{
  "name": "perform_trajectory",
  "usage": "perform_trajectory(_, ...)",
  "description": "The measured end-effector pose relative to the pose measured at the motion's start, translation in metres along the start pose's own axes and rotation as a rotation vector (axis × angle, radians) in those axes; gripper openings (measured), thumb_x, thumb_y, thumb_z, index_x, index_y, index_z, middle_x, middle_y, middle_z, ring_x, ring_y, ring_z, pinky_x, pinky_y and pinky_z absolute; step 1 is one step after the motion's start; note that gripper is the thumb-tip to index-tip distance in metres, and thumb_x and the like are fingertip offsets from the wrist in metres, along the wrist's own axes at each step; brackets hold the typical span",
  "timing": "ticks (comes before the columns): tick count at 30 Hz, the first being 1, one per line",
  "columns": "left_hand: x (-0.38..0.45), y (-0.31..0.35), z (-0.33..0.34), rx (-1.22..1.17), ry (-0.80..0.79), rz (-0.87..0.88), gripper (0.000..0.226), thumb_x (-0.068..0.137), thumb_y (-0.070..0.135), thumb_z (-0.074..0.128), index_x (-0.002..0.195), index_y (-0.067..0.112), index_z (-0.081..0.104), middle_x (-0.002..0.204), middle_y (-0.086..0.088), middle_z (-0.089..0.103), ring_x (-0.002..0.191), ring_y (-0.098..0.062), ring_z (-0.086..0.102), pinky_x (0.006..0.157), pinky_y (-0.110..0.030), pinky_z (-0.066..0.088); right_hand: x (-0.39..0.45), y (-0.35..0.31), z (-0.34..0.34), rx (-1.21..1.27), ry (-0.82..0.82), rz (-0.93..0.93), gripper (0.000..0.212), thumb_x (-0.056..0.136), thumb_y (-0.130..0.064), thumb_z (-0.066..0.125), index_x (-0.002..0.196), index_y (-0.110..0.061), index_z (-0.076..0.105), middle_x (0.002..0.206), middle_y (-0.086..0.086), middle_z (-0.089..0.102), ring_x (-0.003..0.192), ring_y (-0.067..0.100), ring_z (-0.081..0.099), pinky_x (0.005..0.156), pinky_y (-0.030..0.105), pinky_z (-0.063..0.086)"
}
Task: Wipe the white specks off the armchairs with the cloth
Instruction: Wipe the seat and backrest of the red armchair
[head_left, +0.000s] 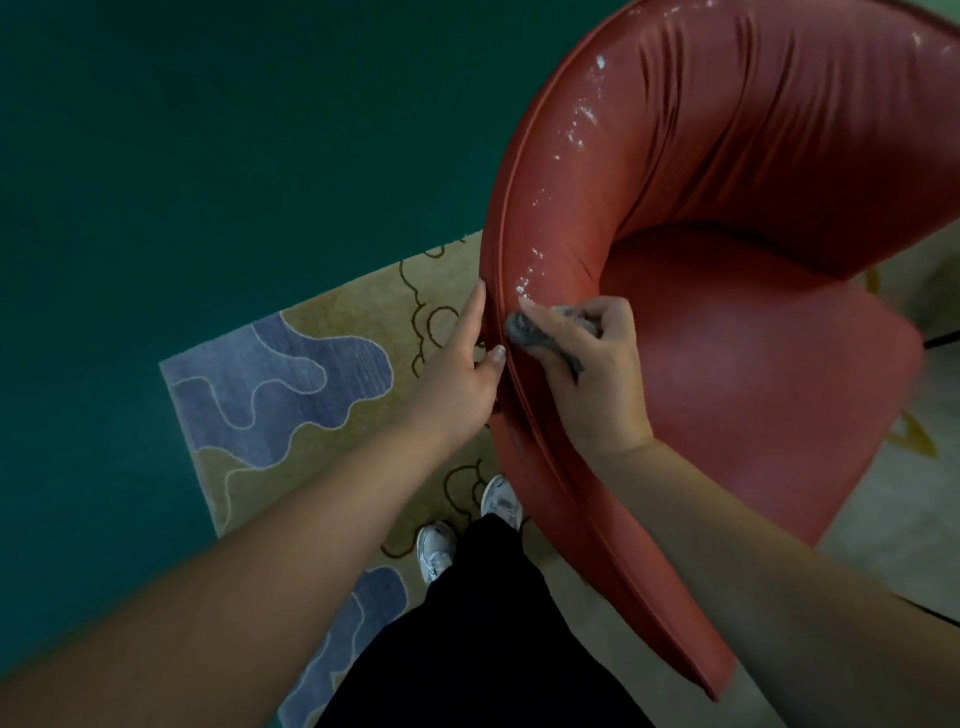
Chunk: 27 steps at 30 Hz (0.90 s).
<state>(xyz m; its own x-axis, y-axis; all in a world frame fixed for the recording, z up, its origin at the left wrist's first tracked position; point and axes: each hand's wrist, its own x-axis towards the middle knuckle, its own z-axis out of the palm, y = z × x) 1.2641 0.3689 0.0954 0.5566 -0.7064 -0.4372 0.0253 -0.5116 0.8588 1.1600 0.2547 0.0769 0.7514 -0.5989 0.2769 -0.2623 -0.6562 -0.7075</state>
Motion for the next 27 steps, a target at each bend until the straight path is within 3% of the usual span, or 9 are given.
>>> perform_trajectory(2,0.004,0.002,-0.002,-0.020,0.009,0.005,0.060,0.104,0.022,0.037,0.152,0.040,0.006,0.132,0.023,0.032,0.089,0.031,0.036,0.084,-0.010,0.034,-0.013,-0.001,-0.004,0.023,-0.022,0.003,0.046,0.085,-0.002,0.067,0.124,-0.027,0.064,0.108,0.006,0.042,0.097,0.024,0.051,0.090,0.035,0.049)
perform_trajectory(6,0.022,0.007,-0.007,-0.042,0.024,0.005,0.057,0.105,0.021,0.033,0.152,0.041,0.007,0.154,0.015,0.024,0.127,0.005,0.030,0.103,-0.018,0.030,-0.011,0.000,-0.008,0.020,-0.057,-0.019,0.046,0.085,-0.003,0.067,0.123,-0.029,0.063,0.107,0.002,0.040,0.097,0.021,0.049,0.089,0.031,0.048)
perform_trajectory(9,0.035,0.009,-0.010,-0.054,0.038,0.005,0.056,0.105,0.019,0.034,0.152,0.040,0.011,0.156,0.014,0.023,0.127,0.005,0.028,0.089,-0.006,0.030,0.024,0.001,0.002,-0.034,-0.045,-0.055,0.042,0.085,-0.006,0.069,0.121,-0.027,0.066,0.105,0.002,0.041,0.096,0.025,0.048,0.088,0.032,0.045)
perform_trajectory(11,0.042,0.009,-0.012,-0.079,0.056,0.008,0.055,0.104,0.015,0.034,0.152,0.036,0.016,0.156,0.014,0.022,0.131,0.005,0.026,0.092,-0.004,0.028,0.043,0.004,0.007,-0.047,-0.024,-0.061,0.040,0.084,-0.006,0.069,0.119,-0.026,0.068,0.104,0.004,0.042,0.096,0.027,0.048,0.089,0.032,0.044)
perform_trajectory(17,0.048,0.011,-0.017,-0.093,0.045,0.019,0.053,0.105,0.015,0.033,0.151,0.037,0.017,0.157,0.014,0.020,0.137,0.003,0.021,0.106,-0.014,0.021,0.007,0.002,0.002,-0.015,-0.050,0.016,0.051,0.084,0.002,0.067,0.124,-0.032,0.064,0.107,0.008,0.042,0.096,0.031,0.048,0.084,0.044,0.049)
perform_trajectory(22,0.063,0.015,-0.021,-0.129,0.023,0.025,0.057,0.102,0.011,0.036,0.150,0.038,0.022,0.157,0.010,0.026,0.140,-0.004,0.028,0.118,-0.033,0.024,0.073,0.008,0.012,-0.055,0.025,0.015,0.040,0.085,-0.008,0.069,0.119,-0.029,0.067,0.103,0.006,0.043,0.095,0.031,0.049,0.087,0.036,0.046)
perform_trajectory(27,0.083,0.030,-0.031,-0.091,-0.028,0.068,0.057,0.103,0.008,0.035,0.151,0.035,0.020,0.156,0.010,0.025,0.137,0.000,0.028,0.117,-0.031,0.024,0.065,0.007,0.012,-0.040,0.041,0.082,0.043,0.087,-0.008,0.066,0.123,-0.032,0.065,0.106,0.004,0.041,0.098,0.029,0.049,0.090,0.039,0.047)
